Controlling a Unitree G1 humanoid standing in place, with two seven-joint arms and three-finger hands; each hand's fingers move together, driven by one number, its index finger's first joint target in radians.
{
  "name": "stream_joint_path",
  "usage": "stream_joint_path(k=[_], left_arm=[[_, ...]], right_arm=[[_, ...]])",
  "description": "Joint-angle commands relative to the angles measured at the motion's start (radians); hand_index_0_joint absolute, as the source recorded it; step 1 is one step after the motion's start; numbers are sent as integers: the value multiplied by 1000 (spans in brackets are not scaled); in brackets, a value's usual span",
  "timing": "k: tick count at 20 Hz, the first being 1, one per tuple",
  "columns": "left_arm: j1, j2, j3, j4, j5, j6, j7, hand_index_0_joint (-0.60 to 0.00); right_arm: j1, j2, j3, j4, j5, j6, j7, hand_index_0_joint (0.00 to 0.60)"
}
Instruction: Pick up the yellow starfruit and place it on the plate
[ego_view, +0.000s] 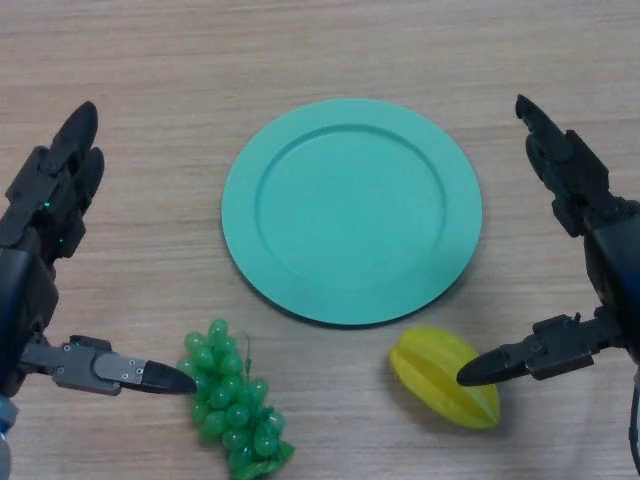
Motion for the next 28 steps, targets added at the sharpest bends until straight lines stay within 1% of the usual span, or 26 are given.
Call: stream_joint_path(k=[1, 9, 10, 11, 12, 14, 15, 16, 18, 21, 25, 26, 28], left_arm=[[-21, 43, 58, -45, -3, -114, 58, 0], [-17, 38, 51, -69, -15, -84, 51, 0], [-17, 37, 49, -68, -12, -80, 51, 0], [-17, 38, 48, -66, -11, -78, 48, 0], [-20, 39, 42, -55, -3, -69, 48, 0], [-33, 43, 35, -53, 13, -43, 62, 0], [-39, 44, 32, -46, 18, -55, 71, 0], [-50, 46, 26, -29, 15, -84, 88, 0], [-58, 50, 22, -8, 10, -108, 101, 0], [-58, 51, 16, 2, 10, -107, 103, 0], [-58, 51, 9, 8, 20, -101, 102, 0], [-57, 51, 11, 12, 16, -110, 102, 0], [-58, 49, 11, 11, 5, -97, 107, 0]], right_arm=[[-38, -15, -35, -57, 27, -84, -27, 0], [-22, -11, -24, -74, 15, -66, -24, 0], [-6, -6, -10, -102, -2, -7, -32, 0], [-1, -6, -4, -113, -18, 14, -35, 0], [8, -11, 11, -122, -110, 29, -39, 0], [18, -5, 23, -114, -177, 30, -50, 0], [21, -3, 27, -112, -188, 34, -53, 0], [35, -2, 48, -93, -241, 39, -61, 0], [53, 3, 76, -77, -298, 47, -72, 0], [77, 8, 113, -89, -337, 84, -69, 0], [102, 11, 168, -72, -388, 118, -102, 0], [99, 8, 181, -45, -432, 119, -122, 0], [92, 13, 189, 3, -464, 113, -147, 0]])
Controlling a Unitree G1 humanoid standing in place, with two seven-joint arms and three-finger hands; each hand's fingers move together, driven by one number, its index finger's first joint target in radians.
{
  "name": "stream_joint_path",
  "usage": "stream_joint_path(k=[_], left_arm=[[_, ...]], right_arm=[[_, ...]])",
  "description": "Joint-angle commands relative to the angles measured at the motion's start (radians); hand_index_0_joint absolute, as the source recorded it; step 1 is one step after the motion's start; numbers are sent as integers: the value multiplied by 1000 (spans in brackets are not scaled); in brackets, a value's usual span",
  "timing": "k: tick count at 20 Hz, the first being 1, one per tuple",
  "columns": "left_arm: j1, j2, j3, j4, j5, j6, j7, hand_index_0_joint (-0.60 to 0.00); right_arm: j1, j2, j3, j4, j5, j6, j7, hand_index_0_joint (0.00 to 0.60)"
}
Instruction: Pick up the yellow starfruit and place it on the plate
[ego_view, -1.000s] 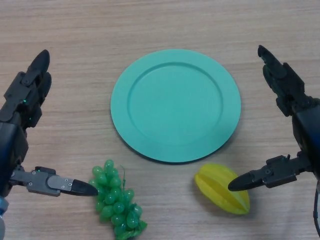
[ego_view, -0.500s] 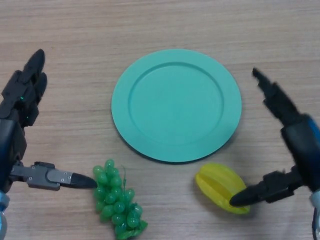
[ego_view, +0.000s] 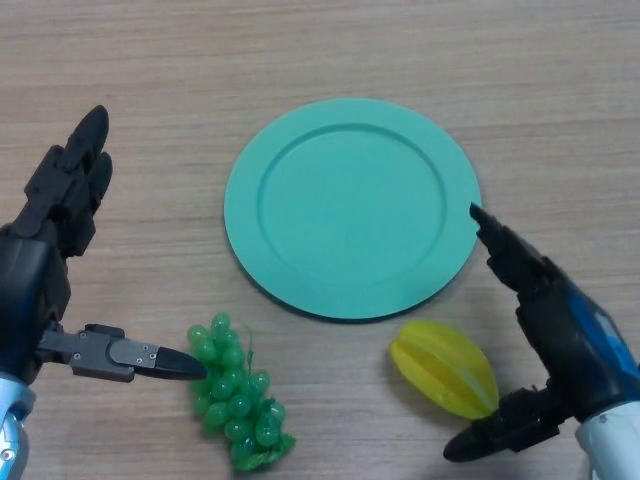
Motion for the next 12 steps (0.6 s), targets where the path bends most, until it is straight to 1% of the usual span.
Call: stream_joint_path(k=[1, 3, 7, 10, 12], left_arm=[[-21, 41, 50, -45, -6, -122, 56, 0], [-21, 41, 49, -50, -5, -122, 57, 0], [-20, 41, 58, -34, -15, -153, 67, 0], [-21, 41, 56, -33, -20, -150, 74, 0], [-21, 40, 58, -30, -21, -162, 81, 0]], right_arm=[[-29, 8, -5, -14, -53, -74, -101, 0], [-38, 15, 20, 8, -65, -62, -117, 0], [-36, 17, 54, 51, -72, -50, -122, 0], [-33, 17, 96, 73, 5, -44, -119, 0], [-36, 17, 106, 80, 22, -25, -112, 0]])
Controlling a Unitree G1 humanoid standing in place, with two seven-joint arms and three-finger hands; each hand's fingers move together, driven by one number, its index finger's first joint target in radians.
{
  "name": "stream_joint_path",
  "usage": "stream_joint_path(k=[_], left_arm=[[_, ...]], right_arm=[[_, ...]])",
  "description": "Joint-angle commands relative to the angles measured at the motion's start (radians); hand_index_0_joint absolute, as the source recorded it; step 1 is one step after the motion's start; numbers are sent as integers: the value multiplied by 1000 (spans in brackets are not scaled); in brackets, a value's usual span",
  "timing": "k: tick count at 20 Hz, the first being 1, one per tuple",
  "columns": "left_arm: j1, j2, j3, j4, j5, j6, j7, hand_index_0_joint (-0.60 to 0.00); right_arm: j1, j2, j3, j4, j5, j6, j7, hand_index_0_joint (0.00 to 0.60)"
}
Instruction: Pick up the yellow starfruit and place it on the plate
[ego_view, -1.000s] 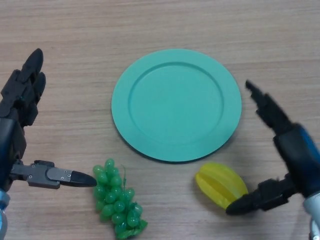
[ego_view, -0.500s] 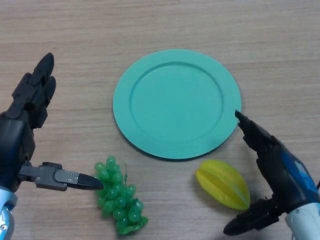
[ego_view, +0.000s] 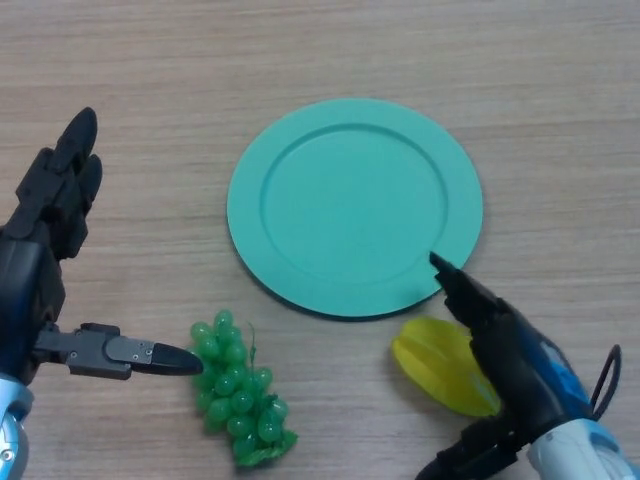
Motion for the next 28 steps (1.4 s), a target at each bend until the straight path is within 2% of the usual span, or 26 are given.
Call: stream_joint_path(k=[1, 2, 3, 4, 6, 11, 17, 19, 21, 25, 26, 27, 28], left_arm=[[-20, 40, 58, -47, -16, -163, 50, 0], [-20, 40, 59, -47, -19, -162, 49, 0], [-19, 40, 60, -48, -21, -161, 48, 0], [-17, 40, 63, -48, -27, -160, 46, 0], [-14, 42, 78, -55, -49, -146, 39, 0], [-12, 38, 77, -61, -58, -145, 50, 0], [-11, 37, 75, -68, -61, -138, 51, 0], [-20, 42, 81, -76, -74, -120, 51, 0], [-21, 40, 78, -82, -79, -110, 54, 0], [-12, 35, 85, -86, -80, -131, 55, 0], [-6, 38, 97, -96, -89, -126, 51, 0], [-5, 39, 102, -99, -92, -123, 49, 0], [3, 39, 117, -114, -108, -110, 33, 0]], right_arm=[[-23, 0, -10, -37, 23, -58, -65, 0], [-23, 0, -12, -35, 20, -60, -64, 150], [-23, 0, -13, -34, 19, -61, -63, 250], [-20, -1, -20, -31, 16, -63, -54, 400], [-19, -5, -51, -35, 22, -89, -35, 600], [-20, -7, -76, -77, 28, -96, 11, 600], [-32, -19, -87, -175, 5, -33, 134, 600], [-73, -9, -91, -195, 9, -23, 175, 600], [-126, -16, -93, -171, -5, -52, 224, 600], [-278, -1, -130, -40, 11, -159, 187, 600], [-342, -1, -137, 7, 49, -161, 157, 600], [-360, -1, -139, 28, 58, -165, 156, 600], [-416, 0, -140, 67, 126, -128, 126, 600]])
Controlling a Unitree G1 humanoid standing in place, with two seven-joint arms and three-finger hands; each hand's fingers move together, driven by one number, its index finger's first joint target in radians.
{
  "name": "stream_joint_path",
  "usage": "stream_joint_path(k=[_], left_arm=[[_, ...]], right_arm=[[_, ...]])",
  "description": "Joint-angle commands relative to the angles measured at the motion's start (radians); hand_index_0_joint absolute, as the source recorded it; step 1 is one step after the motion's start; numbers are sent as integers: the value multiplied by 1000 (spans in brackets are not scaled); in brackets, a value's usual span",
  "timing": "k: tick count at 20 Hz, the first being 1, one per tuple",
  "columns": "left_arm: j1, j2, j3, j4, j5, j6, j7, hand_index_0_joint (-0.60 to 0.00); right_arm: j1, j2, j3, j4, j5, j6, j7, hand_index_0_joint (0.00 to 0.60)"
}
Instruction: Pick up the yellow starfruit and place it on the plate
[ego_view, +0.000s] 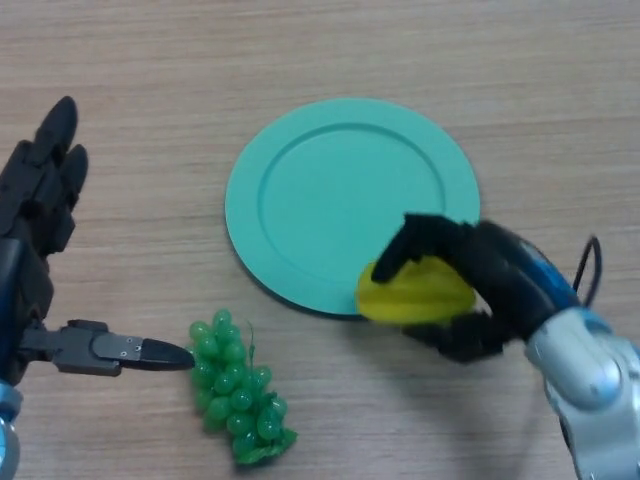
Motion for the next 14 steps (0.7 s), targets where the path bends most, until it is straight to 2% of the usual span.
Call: stream_joint_path(k=[1, 2, 5, 6, 7, 8, 9, 10, 11, 12, 13, 14], left_arm=[[-15, 38, 85, -76, -65, -107, 17, 0], [-8, 34, 91, -77, -65, -118, 14, 0], [-1, 33, 101, -88, -75, -99, 8, 0], [3, 30, 102, -87, -64, -107, 6, 0], [4, 30, 103, -89, -66, -100, 4, 0], [6, 30, 106, -94, -63, -98, 2, 0], [7, 31, 109, -96, -66, -94, 1, 0], [9, 28, 110, -96, -59, -95, 1, 0], [9, 28, 111, -98, -58, -93, 1, 0], [12, 27, 112, -98, -59, -95, -3, 0], [13, 27, 113, -98, -58, -96, -4, 0], [16, 28, 115, -97, -60, -95, -9, 0]], right_arm=[[-101, 0, -52, -8, 93, -97, -112, 600], [-157, 0, -62, 57, 113, -110, -129, 600], [-238, 0, -61, 209, 127, -158, -178, 600], [-289, 0, -50, 270, 201, -116, -216, 600], [-307, 0, -49, 304, 212, -127, -228, 600], [-351, 0, -32, 391, 234, -143, -288, 600], [-366, 0, -30, 429, 226, -169, -305, 600], [-397, 0, -12, 486, 276, -158, -345, 600], [-405, 0, -7, 496, 310, -140, -353, 600], [-408, 0, 8, 509, 324, -100, -345, 549], [-409, 0, 9, 510, 324, -97, -344, 450], [-412, 0, 12, 520, 307, -92, -343, 299]])
